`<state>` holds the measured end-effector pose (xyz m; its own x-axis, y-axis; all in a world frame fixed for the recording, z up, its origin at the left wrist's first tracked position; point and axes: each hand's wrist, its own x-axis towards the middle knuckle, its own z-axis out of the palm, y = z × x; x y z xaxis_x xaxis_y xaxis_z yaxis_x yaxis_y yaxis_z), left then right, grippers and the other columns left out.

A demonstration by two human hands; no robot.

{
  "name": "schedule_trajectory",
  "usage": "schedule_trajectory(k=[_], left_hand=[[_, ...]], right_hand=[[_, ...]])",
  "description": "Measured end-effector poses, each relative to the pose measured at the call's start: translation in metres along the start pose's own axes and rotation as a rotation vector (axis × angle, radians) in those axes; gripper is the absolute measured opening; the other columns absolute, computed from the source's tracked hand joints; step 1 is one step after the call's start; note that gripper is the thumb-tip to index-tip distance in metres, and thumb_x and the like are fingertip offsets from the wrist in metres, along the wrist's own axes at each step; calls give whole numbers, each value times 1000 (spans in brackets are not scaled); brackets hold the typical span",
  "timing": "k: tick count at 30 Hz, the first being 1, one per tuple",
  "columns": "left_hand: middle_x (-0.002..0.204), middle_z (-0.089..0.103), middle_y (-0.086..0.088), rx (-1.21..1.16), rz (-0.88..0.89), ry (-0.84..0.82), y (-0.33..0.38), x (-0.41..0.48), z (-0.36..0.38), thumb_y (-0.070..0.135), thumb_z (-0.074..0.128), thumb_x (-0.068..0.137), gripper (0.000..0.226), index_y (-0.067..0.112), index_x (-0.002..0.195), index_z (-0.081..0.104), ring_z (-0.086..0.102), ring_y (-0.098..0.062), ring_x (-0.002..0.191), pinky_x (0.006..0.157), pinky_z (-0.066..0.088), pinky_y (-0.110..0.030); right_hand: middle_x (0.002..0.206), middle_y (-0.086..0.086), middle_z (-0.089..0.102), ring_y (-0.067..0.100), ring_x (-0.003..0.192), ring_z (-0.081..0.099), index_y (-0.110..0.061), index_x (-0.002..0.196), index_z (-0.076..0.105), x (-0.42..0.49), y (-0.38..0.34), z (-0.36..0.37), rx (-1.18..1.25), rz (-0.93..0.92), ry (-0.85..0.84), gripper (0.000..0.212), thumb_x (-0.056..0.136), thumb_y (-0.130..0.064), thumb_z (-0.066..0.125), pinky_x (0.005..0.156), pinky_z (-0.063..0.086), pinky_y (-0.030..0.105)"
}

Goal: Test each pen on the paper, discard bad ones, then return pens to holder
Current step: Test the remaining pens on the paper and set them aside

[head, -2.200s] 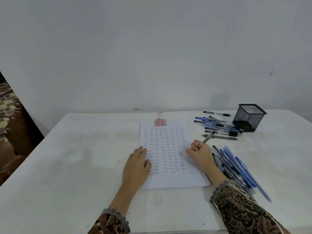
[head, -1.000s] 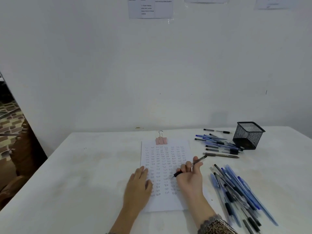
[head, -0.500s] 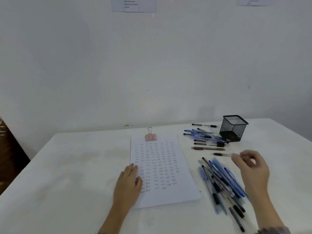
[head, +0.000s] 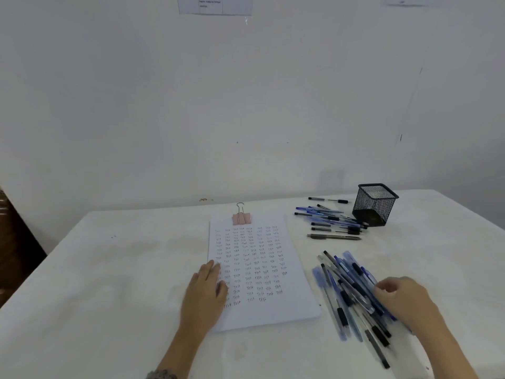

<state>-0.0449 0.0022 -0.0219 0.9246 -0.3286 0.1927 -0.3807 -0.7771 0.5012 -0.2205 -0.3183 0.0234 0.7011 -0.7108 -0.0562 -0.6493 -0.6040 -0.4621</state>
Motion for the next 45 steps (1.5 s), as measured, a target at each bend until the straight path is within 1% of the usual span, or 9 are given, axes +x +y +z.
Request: schedule_trajectory(k=[6, 15, 21, 27, 31, 35, 39, 43, 45], left_hand=[[149, 29, 2, 7, 7, -9, 2, -1, -3, 44, 19, 84, 65, 16, 140, 35, 30, -16, 134, 111, 20, -26], [150, 28, 2, 22, -1, -2, -1, 1, 1, 55, -2, 63, 94, 16, 140, 35, 28, -15, 136, 112, 18, -26], [151, 24, 4, 39, -4, -6, -1, 2, 0, 53, 0, 70, 86, 17, 142, 31, 23, -10, 137, 113, 10, -21], [153, 18, 8, 57, 1, -8, 0, 1, -1, 42, 14, 90, 59, 20, 144, 26, 17, -6, 139, 109, 1, -15], [152, 20, 10, 44, -6, 11, -1, 0, 0, 55, 0, 72, 84, 22, 144, 27, 20, -6, 137, 107, 5, -13], [152, 19, 10, 48, -4, 12, -1, 3, 1, 49, 13, 85, 65, 23, 144, 27, 20, -8, 138, 108, 7, -14], [151, 23, 8, 50, -7, 22, 0, 2, 0, 55, -4, 65, 92, 20, 143, 30, 23, -9, 137, 101, 1, -12], [152, 22, 7, 40, 0, 19, -1, 1, 0, 46, 13, 85, 66, 20, 143, 29, 21, -9, 138, 103, 1, -12], [151, 23, 6, 30, 13, 26, -1, 1, 0, 51, 3, 76, 78, 19, 142, 30, 22, -9, 138, 103, 0, -12]], right_hand=[[111, 6, 62, 16, 89, 50, -17, 109, 67, 9, -5, 0, 38, -130, -51, 22, 90, -17, 55, 84, 41, 25], [114, 5, 60, 18, 97, 52, -20, 122, 54, 42, -21, -19, -56, -110, -248, 32, 92, -29, 54, 90, 40, 26], [125, 6, 60, 23, 116, 55, -16, 117, 64, 113, -68, 4, -112, -330, -85, 29, 93, -12, 47, 100, 42, 34], [121, -5, 59, 18, 113, 53, -31, 114, 62, 154, -79, 32, -427, -477, -70, 24, 93, -31, 52, 93, 46, 35], [115, -3, 59, 19, 106, 56, -26, 112, 59, 162, -86, 33, -507, -491, -58, 20, 94, -26, 49, 88, 45, 31], [78, 2, 46, 23, 74, 46, -15, 99, 52, 148, -110, 22, 205, -544, -88, 11, 96, -8, 44, 59, 30, 24], [53, -7, 41, 9, 47, 30, -17, 71, 45, 108, -146, 3, 1165, -322, -407, 43, 86, -57, 37, 44, 25, 19], [44, -4, 27, 14, 43, 23, -16, 45, 38, 76, -164, 5, 1649, -284, -547, 56, 65, -63, 60, 46, 24, 25], [44, -4, 24, 15, 44, 22, -17, 42, 36, 63, -165, 12, 1803, -293, -574, 53, 51, -60, 66, 46, 26, 25]])
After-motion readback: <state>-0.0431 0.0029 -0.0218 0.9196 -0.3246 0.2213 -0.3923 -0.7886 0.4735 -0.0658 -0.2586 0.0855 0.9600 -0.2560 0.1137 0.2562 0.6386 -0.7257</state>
